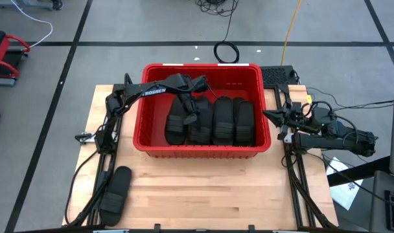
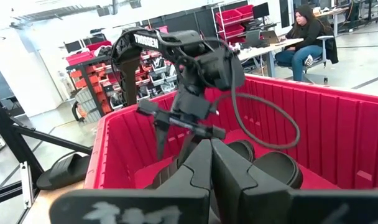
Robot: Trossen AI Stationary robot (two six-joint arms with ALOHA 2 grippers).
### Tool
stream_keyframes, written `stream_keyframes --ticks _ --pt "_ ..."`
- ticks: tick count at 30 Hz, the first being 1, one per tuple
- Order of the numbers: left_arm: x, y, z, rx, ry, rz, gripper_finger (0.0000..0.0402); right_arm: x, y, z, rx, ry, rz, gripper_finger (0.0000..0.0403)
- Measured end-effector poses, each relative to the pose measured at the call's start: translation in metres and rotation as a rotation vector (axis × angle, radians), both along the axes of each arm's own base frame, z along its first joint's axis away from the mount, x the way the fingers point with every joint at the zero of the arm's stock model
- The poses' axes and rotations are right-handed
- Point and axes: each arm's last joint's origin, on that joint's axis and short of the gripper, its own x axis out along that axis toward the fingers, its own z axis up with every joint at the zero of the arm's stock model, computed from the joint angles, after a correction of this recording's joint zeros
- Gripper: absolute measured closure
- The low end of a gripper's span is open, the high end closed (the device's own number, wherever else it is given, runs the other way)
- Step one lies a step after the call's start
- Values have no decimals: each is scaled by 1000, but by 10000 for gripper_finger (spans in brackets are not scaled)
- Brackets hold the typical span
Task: Pick and place slides into bin
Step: Put the black slide into the red bin
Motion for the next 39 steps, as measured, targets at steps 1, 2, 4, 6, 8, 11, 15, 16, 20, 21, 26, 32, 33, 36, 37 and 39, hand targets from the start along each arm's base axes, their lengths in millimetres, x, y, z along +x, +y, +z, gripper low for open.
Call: stream_keyframes --ticks 1,2,4,6,8,11,15,16,20,21,26,32,33,36,37,39 --pt "-2 0 5 17 -10 -2 201 0 0 0 0 0 0 403" --pt "-3 0 9 30 -23 -2 192 0 0 0 0 0 0 403" --pt "-7 0 18 54 -46 1 175 0 0 0 -1 0 0 403" --pt "-11 0 28 80 -63 10 164 0 0 0 -5 2 1 403" --pt "-15 1 37 107 -77 23 157 0 0 0 -9 4 1 403" --pt "-26 1 57 180 -95 56 155 0 0 0 -21 7 1 403" --pt "-50 -10 98 438 -142 71 185 0 0 1 -23 -1 0 403" --pt "-57 -15 111 515 -161 67 202 0 0 1 -23 -3 0 403" --pt "-93 -35 157 704 -241 100 307 0 0 1 -23 -6 -1 403" --pt "-103 -38 168 720 -257 138 336 0 0 1 -24 -7 -1 403" --pt "-157 -56 218 690 -364 389 388 0 0 2 -24 -9 -1 403" --pt "-195 -93 260 577 -643 411 399 0 0 2 -24 -9 0 403" --pt "-196 -99 263 564 -670 397 400 0 0 1 -24 -9 0 403" --pt "-193 -114 263 530 -694 334 400 0 0 1 -27 -8 0 403" --pt "-189 -117 259 527 -684 315 401 0 0 1 -27 -7 0 403" --pt "-183 -123 245 515 -652 269 401 0 0 1 -27 -7 0 403"
